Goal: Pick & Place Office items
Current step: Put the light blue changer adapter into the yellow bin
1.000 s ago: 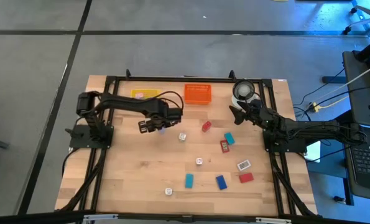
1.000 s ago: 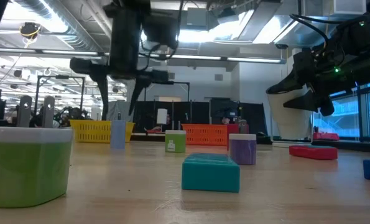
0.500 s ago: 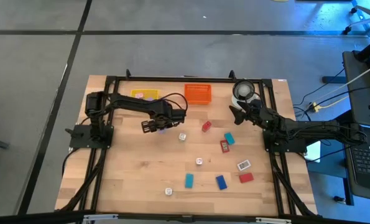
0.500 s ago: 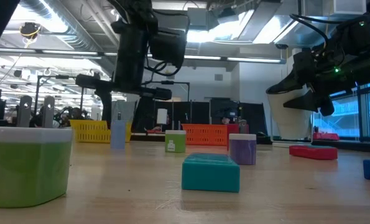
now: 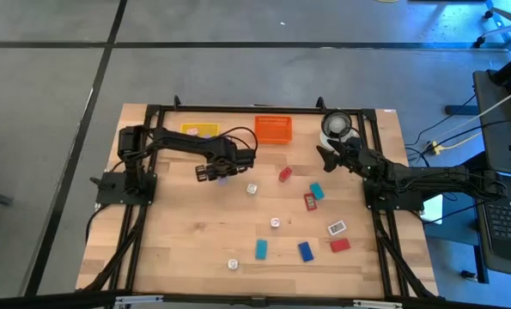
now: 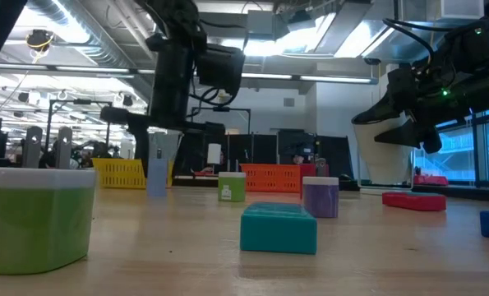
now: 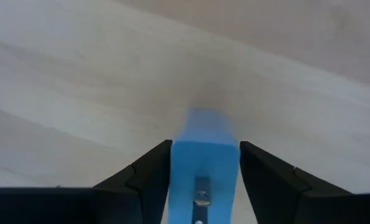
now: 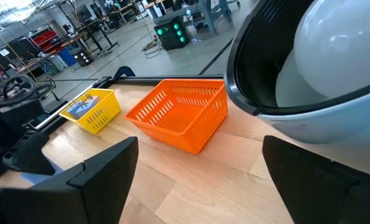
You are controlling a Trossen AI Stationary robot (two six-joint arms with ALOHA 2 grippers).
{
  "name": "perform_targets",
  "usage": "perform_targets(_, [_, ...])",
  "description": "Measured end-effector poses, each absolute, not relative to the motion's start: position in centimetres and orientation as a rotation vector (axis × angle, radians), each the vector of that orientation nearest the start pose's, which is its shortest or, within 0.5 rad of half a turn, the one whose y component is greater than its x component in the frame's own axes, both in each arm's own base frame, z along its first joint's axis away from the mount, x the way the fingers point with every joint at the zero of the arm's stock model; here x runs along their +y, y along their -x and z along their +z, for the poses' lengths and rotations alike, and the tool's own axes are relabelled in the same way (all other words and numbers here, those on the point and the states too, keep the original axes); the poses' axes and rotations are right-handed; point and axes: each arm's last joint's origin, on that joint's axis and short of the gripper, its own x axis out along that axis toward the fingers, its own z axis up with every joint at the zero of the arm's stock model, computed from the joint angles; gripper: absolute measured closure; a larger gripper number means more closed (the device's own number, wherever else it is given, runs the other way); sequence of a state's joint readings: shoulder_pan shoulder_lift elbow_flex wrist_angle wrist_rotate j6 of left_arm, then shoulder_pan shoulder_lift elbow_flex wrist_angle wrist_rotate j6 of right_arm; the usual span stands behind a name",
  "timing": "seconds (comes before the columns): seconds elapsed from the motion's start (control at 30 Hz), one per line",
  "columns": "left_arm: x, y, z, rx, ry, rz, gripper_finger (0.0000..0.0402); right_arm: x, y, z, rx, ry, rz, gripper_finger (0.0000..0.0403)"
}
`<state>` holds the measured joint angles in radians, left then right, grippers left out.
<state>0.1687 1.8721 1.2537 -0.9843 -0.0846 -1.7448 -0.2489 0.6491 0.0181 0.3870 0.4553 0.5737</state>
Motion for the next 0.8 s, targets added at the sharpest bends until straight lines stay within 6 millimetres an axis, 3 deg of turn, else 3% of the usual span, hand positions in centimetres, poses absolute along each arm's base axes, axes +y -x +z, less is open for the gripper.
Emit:
perform_targets(0.2, [5.9,-32.3,15.8,1.002,1.442,1.488,0.0283,-4.5,-12.7,14.4,0.04,-0.521,-0.751,0.0056])
perform_targets(0.43, [6.0,-32.7,16.4,0.987,1.447,1.464,0.0288,-4.5,-12.7,14.4,0.04,-0.522,-0.749,0.0056])
perform_targets(0.57, [6.3,-33.2,18.0,0.931,1.421,1.445,0.0278,-4.5,-12.7,14.4,0.041,-0.522,-0.748,0.0056])
perform_targets(0.8, [7.1,-34.3,22.5,0.722,1.29,1.465,0.0285,-4.5,-12.7,14.4,0.04,-0.522,-0.749,0.0056])
